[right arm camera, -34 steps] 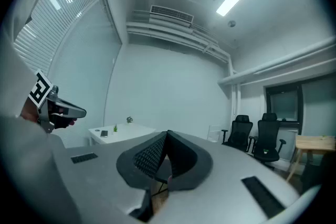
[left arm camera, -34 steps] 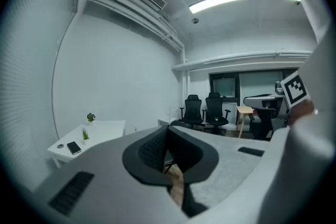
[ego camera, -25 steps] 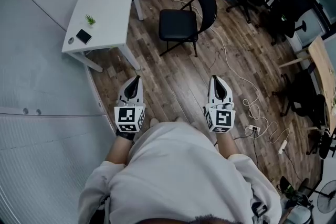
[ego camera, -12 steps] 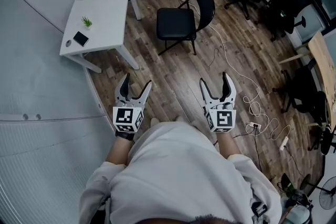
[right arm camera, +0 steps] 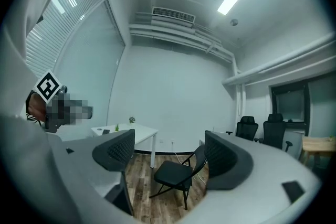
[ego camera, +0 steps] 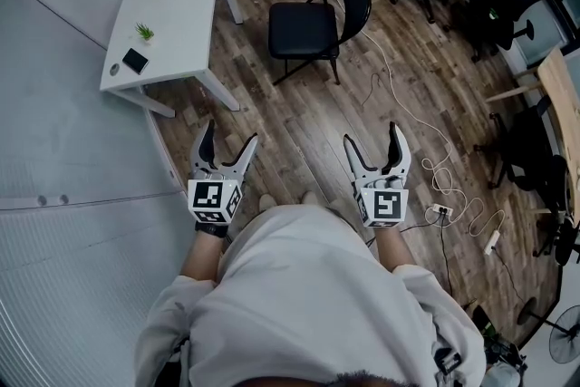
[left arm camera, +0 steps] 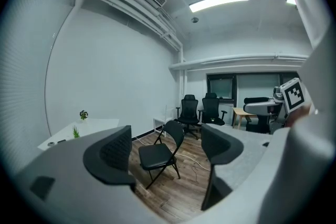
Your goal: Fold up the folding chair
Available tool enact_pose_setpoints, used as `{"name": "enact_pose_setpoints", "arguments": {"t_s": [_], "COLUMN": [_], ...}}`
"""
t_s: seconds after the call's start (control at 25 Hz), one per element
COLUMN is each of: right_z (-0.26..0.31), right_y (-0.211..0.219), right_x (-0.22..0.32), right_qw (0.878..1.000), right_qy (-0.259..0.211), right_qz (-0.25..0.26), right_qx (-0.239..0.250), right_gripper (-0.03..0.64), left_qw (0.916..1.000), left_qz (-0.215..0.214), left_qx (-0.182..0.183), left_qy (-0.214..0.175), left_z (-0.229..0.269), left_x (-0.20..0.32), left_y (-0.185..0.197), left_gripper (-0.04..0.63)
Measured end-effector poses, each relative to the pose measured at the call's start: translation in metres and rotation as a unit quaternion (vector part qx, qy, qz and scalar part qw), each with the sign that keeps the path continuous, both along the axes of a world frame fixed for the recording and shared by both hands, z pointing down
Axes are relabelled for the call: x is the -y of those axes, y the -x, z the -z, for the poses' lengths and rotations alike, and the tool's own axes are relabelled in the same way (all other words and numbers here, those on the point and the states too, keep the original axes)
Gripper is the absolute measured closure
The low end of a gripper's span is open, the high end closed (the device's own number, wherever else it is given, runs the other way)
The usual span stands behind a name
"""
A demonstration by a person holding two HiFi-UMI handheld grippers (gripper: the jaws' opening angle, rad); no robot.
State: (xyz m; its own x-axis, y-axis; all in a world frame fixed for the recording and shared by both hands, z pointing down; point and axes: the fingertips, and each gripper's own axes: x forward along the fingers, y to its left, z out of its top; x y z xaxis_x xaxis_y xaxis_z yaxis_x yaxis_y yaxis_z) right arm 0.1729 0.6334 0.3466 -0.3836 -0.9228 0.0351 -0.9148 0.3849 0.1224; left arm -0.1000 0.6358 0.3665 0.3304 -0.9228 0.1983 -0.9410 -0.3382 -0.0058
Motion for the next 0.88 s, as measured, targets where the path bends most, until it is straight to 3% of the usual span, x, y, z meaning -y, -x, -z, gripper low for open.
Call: {"name": "enact_pose_setpoints", "arguments": {"t_s": [0.4,0.6,0.88], "right_z": [-0.01,-0.02,-0.028], "right_y": [-0.034,-0.042,-0.036], "right_x": [0.017,0.031,0.064], "right_qw": [1.0,1.0,1.0], "right_qy": [0.001,0.01,0.014], "right_qz": [0.02,0.026,0.023], "right_qx": [0.005,0.008,-0.001], "right_gripper": [0.219,0.219,0.219], "left_qw": [0.9998,0.9995,0.9995], "left_qz": [0.019,0.022,0.011], "left_qx": [0.004,0.003,-0.007], "left_qy": [0.003,0.023,0.027], "left_z": [-0.004,-0.019,-0.031], "left_x": [0.01,0.016,0.056], "left_y": [-0.032,-0.037,-0.036], "left_gripper": [0.181,0.181,0.181]}}
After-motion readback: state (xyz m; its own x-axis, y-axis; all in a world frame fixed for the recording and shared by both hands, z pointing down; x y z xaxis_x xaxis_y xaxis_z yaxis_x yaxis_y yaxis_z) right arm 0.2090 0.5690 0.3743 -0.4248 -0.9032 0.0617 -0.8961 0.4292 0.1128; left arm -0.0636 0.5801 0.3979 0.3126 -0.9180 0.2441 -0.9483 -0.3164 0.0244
